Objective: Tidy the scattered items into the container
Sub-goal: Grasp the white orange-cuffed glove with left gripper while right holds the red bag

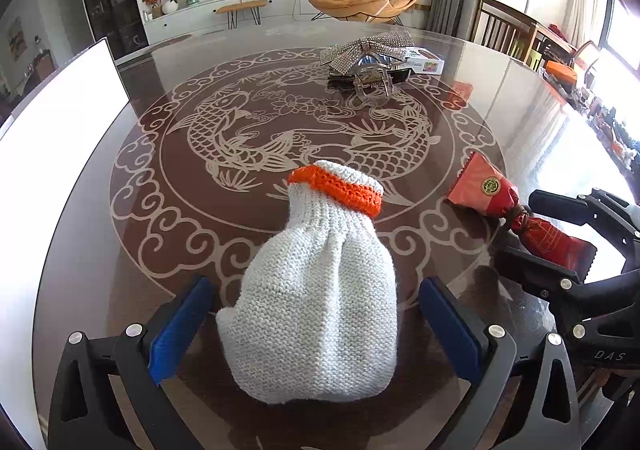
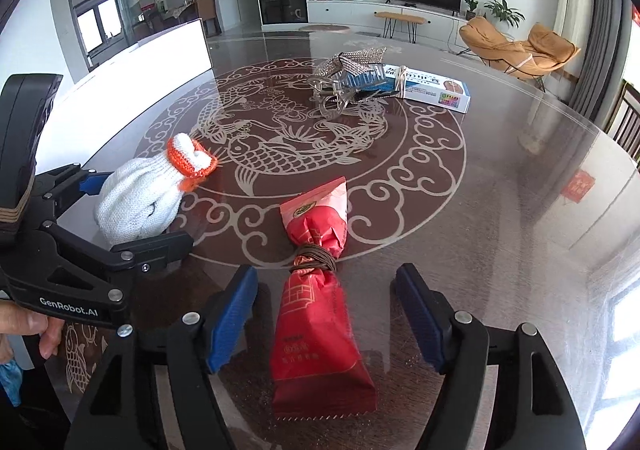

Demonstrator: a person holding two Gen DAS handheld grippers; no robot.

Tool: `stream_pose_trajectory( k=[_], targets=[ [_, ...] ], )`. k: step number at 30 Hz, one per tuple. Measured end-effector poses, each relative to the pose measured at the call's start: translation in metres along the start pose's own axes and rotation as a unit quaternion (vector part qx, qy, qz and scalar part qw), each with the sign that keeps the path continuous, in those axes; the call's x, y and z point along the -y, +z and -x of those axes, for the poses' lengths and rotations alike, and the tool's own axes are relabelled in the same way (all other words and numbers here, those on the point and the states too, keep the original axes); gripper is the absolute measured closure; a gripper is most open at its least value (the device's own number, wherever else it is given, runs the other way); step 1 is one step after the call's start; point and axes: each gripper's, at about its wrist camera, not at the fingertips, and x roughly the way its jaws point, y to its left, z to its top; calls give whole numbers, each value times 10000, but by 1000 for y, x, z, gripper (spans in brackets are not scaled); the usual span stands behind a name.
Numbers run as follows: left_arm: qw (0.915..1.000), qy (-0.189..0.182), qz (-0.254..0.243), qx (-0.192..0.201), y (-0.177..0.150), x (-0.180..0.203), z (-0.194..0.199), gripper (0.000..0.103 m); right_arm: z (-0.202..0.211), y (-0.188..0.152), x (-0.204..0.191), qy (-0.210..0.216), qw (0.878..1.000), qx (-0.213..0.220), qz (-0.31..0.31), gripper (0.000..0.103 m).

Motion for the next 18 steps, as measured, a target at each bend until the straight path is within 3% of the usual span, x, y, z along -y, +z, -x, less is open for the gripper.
stream_pose_trajectory(
  k=[3, 6, 18],
  targets=[
    [10000, 24, 26, 9, -1, 0, 0, 0, -2, 1, -8, -264, 9994, -35, 225, 30],
    [10000, 28, 38, 18, -1, 0, 1, 0, -2, 1, -1, -86, 9999, -28, 90, 29],
    [9999, 73, 104, 38, 0, 1, 0, 0, -5, 0, -7, -221, 9996, -49, 152, 27]
  ],
)
